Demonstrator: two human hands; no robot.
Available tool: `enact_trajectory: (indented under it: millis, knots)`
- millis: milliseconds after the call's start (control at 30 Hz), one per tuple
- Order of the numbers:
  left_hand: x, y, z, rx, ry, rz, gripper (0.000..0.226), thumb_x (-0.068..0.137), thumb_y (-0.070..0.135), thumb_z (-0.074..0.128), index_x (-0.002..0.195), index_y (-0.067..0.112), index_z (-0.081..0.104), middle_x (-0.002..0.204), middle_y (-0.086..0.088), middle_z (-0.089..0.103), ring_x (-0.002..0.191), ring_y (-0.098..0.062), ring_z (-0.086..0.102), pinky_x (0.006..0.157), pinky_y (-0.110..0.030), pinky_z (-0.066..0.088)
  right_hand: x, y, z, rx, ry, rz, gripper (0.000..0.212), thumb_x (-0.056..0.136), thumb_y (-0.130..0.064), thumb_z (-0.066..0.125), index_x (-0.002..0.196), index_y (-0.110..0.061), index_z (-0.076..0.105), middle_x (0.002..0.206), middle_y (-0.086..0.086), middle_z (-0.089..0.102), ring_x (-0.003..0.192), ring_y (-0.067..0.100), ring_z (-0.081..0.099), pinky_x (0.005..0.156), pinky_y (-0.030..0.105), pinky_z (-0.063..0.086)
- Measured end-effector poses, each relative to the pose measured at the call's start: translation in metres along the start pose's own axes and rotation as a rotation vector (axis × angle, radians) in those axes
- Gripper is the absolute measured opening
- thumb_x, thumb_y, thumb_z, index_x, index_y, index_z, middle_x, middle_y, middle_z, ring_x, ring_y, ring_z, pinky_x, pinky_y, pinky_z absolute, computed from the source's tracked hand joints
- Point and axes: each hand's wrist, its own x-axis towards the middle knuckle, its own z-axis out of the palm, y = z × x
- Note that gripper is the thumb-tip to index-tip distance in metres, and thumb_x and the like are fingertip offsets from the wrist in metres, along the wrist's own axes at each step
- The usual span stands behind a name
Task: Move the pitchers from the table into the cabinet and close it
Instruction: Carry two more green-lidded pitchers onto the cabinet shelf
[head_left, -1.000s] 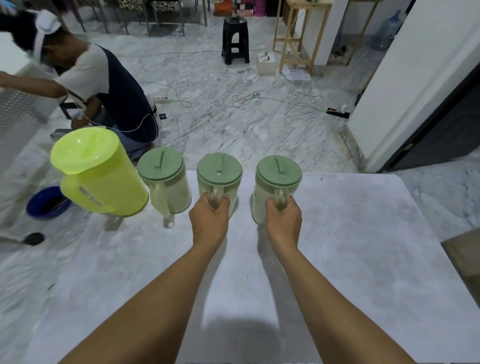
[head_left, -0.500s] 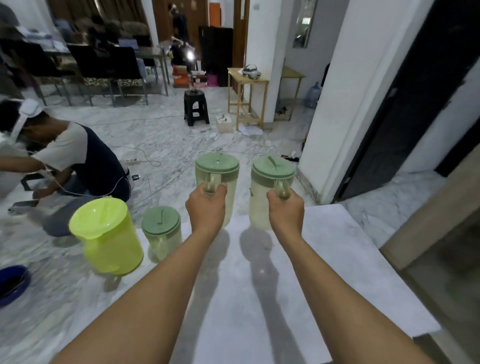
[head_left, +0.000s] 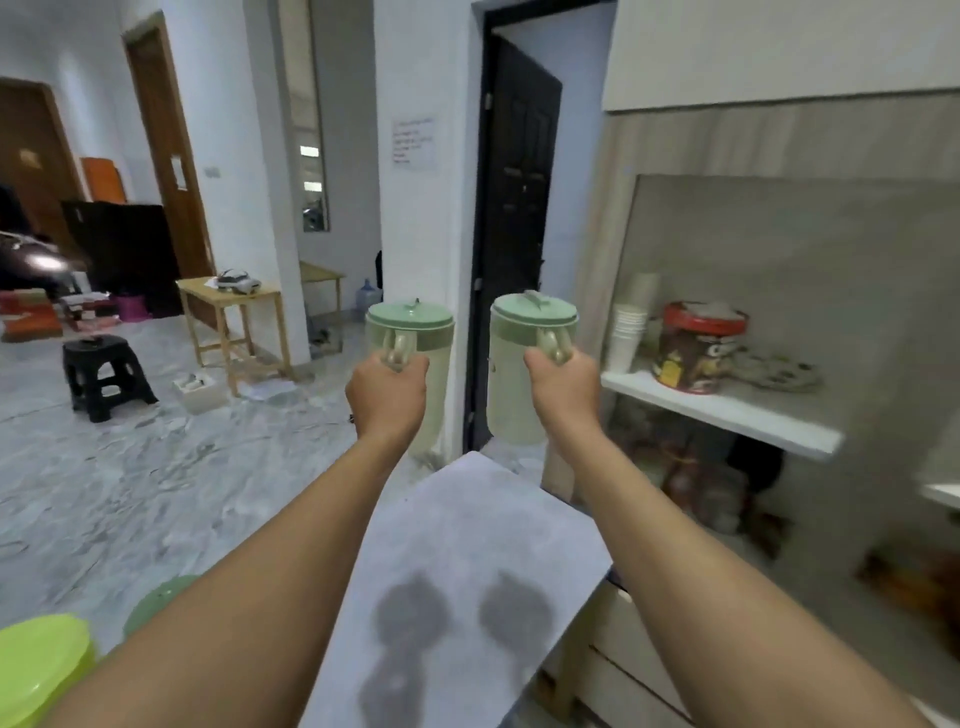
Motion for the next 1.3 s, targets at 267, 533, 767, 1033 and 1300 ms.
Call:
enact_trajectory:
  millis: [267,533,767,1033,1300]
  knots:
    - [-0.075,0.099,0.058,-0.132,-0.271,0.186,0.016,0.085,0.027,0.062,0.08,0.012,0.065,0.067,0.004,0.06,0.062,-0.013,0.056,0.052,-0.025,0.039,-0.018,-0.057,-0.159,-0.134,0.295,-0.069,0.013,0.085,-0.024,0.065,0.075,-0.015,0.065,0.067,-0.003,0.062,0.061,0.015,0.055,0.056,0.03,0.041]
    - [-0.184,0.176,0.138,-0.245,-0.444,0.231,0.018,0.082,0.034,0.062,0.083,0.017,0.069,0.079,-0.002,0.069,0.077,-0.024,0.065,0.072,-0.035,0.053,-0.046,-0.084,-0.317,-0.213,0.529,-0.079,0.017,0.086,-0.026,0.064,0.071,-0.017,0.064,0.064,-0.004,0.061,0.059,0.013,0.055,0.054,0.028,0.041]
    - [-0.299,0.232,0.203,-0.355,-0.599,0.273,0.016,0.083,0.028,0.063,0.079,0.014,0.067,0.068,0.0,0.063,0.064,-0.02,0.057,0.055,-0.029,0.037,-0.071,-0.086,-0.453,-0.253,0.689,-0.049,0.02,0.082,-0.024,0.065,0.065,-0.018,0.059,0.058,-0.004,0.055,0.055,0.015,0.049,0.052,0.029,0.036]
    - [-0.393,0.259,0.275,-0.42,-0.703,0.246,0.016,0.082,0.031,0.064,0.074,0.017,0.066,0.069,-0.001,0.066,0.065,-0.02,0.06,0.058,-0.03,0.045,-0.077,-0.074,-0.566,-0.309,0.758,-0.051,0.023,0.081,-0.024,0.063,0.06,-0.018,0.056,0.057,-0.002,0.056,0.054,0.018,0.049,0.056,0.03,0.039]
    - [-0.438,0.271,0.352,-0.425,-0.766,0.185,0.016,0.08,0.029,0.066,0.074,0.013,0.068,0.06,0.002,0.061,0.059,-0.019,0.056,0.056,-0.027,0.039,-0.043,-0.042,-0.637,-0.294,0.805,-0.004,0.019,0.08,-0.026,0.063,0.064,-0.019,0.056,0.059,-0.003,0.056,0.056,0.019,0.051,0.058,0.032,0.041]
